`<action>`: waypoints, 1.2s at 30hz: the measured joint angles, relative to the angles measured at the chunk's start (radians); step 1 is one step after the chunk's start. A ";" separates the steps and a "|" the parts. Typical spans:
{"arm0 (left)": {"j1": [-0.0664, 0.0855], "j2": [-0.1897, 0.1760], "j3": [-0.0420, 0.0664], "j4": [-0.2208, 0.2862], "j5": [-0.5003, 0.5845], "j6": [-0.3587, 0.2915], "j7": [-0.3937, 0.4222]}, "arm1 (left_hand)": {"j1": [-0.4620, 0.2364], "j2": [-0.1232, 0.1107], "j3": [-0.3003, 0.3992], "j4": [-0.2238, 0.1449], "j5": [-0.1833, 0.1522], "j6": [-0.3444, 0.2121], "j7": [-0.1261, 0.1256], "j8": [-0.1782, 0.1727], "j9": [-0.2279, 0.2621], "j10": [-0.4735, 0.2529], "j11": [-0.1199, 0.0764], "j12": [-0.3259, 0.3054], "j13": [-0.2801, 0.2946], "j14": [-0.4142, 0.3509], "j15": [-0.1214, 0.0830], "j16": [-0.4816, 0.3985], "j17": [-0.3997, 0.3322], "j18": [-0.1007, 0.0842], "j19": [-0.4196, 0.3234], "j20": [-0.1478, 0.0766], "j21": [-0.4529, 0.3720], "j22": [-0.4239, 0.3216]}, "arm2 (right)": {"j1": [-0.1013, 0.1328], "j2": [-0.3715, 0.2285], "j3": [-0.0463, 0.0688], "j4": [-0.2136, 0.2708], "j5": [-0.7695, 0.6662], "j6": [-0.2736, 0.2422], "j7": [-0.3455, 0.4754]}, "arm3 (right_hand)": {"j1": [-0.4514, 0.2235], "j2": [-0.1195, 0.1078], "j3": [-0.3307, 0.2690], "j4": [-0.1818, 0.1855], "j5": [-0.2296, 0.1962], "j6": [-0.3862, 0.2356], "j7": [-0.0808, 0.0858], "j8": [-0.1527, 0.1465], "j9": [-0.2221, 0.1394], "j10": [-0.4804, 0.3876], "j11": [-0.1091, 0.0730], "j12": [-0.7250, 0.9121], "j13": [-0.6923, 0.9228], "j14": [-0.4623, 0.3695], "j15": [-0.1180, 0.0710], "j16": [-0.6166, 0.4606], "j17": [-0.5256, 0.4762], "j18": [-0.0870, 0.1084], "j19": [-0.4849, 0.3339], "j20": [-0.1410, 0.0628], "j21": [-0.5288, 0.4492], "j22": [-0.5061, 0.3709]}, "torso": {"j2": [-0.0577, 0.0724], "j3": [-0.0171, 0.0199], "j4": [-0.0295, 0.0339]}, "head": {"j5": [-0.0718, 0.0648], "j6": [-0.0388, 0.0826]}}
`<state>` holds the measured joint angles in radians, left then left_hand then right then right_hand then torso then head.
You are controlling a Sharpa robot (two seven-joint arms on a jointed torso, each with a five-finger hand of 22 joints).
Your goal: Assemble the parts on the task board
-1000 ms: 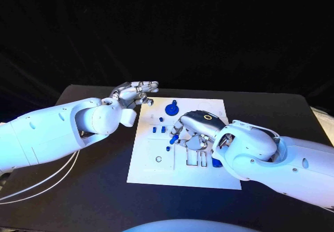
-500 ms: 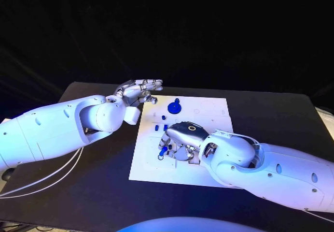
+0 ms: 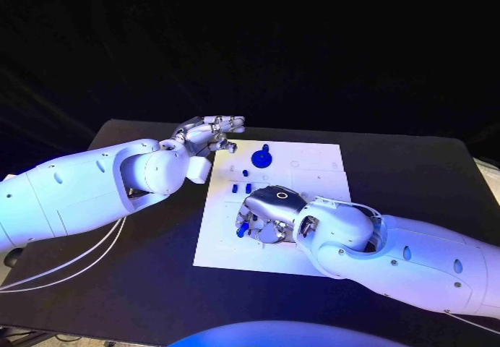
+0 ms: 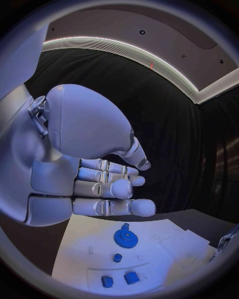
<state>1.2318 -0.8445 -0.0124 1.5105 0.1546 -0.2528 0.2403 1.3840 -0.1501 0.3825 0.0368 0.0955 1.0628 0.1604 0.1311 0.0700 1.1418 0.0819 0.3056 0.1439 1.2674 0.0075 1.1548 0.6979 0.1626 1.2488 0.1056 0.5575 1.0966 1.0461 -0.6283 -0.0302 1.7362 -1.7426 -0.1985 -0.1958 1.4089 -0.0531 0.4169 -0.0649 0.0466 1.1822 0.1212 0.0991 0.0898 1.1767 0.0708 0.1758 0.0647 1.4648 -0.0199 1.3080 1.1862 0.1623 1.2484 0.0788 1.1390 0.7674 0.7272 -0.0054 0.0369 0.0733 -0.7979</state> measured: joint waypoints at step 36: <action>-0.001 0.003 0.000 -0.003 -0.011 0.006 -0.004 | 0.000 0.000 0.000 0.000 0.000 0.000 0.000 0.000 0.000 0.000 0.000 0.000 0.001 0.000 0.000 0.000 0.000 0.000 0.000 0.000 0.000 0.000 | -0.009 0.042 0.001 -0.006 -0.103 0.049 -0.085 | 0.000 0.000 0.003 0.003 -0.003 -0.007 0.000 -0.007 0.001 0.000 0.000 -0.002 0.001 0.000 0.000 0.000 0.000 0.000 -0.004 0.004 0.000 -0.005 | -0.001 0.0000 0.0000 | -0.002 -0.004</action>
<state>1.2304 -0.8417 -0.0124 1.5076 0.1441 -0.2469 0.2363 1.3840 -0.1501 0.3826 0.0368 0.0955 1.0628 0.1604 0.1311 0.0700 1.1419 0.0819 0.3056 0.1444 1.2674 0.0075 1.1548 0.6979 0.1625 1.2488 0.1056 0.5576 1.0967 1.0367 -0.5863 -0.0290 1.7297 -1.8455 -0.1492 -0.2812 1.4089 -0.0532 0.4196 -0.0619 0.0438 1.1754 0.1209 0.0925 0.0906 1.1768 0.0708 0.1740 0.0655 1.4648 -0.0198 1.3080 1.1858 0.1624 1.2445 0.0827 1.1390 0.7623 0.7261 -0.0054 0.0369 0.0712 -0.8017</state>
